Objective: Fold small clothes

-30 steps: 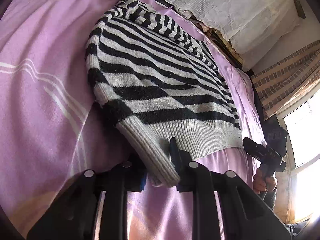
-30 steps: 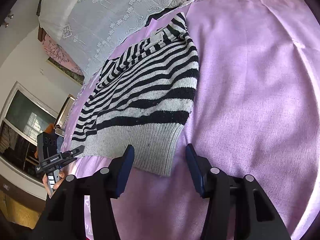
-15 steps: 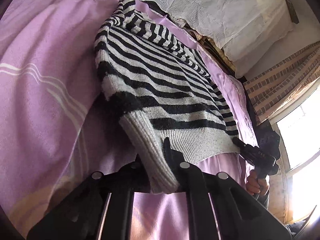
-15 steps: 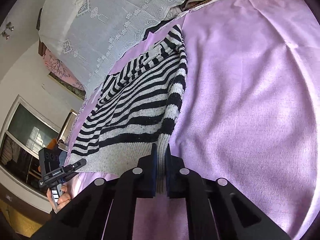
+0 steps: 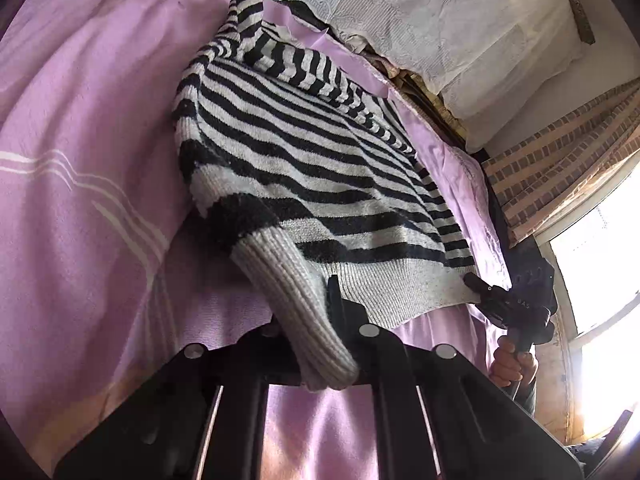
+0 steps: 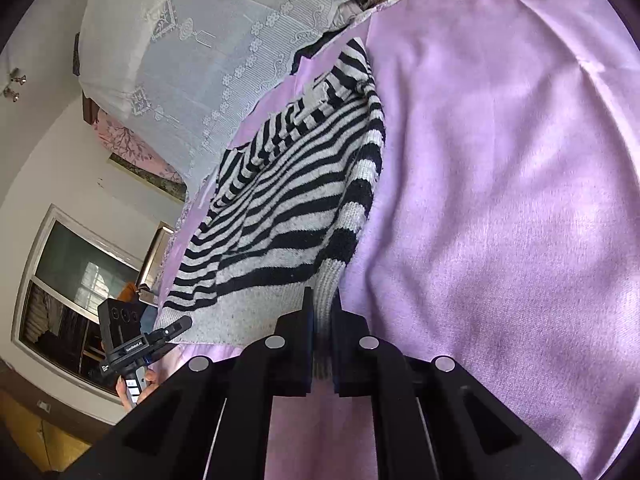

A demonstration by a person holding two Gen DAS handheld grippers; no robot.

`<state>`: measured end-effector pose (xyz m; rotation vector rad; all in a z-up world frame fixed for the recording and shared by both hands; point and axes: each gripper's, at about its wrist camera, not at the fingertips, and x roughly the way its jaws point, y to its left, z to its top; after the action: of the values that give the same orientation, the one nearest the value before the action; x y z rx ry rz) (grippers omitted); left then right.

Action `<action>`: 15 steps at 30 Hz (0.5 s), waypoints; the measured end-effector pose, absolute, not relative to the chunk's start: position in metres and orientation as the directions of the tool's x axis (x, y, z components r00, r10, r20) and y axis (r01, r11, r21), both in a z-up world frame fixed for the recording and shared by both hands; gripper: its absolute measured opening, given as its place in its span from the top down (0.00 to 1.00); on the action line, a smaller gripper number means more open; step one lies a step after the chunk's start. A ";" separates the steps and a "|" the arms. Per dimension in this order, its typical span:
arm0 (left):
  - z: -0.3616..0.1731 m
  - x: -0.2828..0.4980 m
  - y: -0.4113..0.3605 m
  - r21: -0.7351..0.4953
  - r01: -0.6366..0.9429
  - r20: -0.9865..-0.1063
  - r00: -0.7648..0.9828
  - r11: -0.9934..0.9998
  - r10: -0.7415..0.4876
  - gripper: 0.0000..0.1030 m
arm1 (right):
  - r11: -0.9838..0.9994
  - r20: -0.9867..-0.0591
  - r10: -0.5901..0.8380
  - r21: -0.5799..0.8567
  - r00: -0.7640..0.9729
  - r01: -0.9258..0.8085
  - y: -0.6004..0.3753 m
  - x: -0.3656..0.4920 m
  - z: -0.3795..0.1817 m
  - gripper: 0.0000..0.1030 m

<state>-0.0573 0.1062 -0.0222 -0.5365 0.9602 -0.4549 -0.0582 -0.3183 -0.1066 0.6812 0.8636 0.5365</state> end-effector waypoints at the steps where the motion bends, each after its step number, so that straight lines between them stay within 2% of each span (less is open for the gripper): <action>1: -0.018 -0.057 0.108 -0.621 0.133 -0.628 0.505 0.773 -0.592 0.94 | 0.657 -0.488 0.679 0.737 0.549 -0.157 -0.320 -0.058 -0.103 0.93; 9: 0.017 -0.026 0.110 -0.624 0.182 -0.584 0.538 0.760 -0.608 0.94 | 0.589 -0.417 0.729 0.787 0.543 -0.186 -0.323 -0.027 -0.073 0.93; 15: 0.039 0.016 0.110 -0.597 0.184 -0.581 0.572 0.781 -0.579 0.94 | 0.605 -0.409 0.714 0.769 0.569 -0.205 -0.318 0.016 -0.044 0.93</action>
<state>0.0161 0.1099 0.0391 -0.5135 0.8521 -0.4716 0.0164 -0.3179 -0.0441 0.7336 0.7879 0.6002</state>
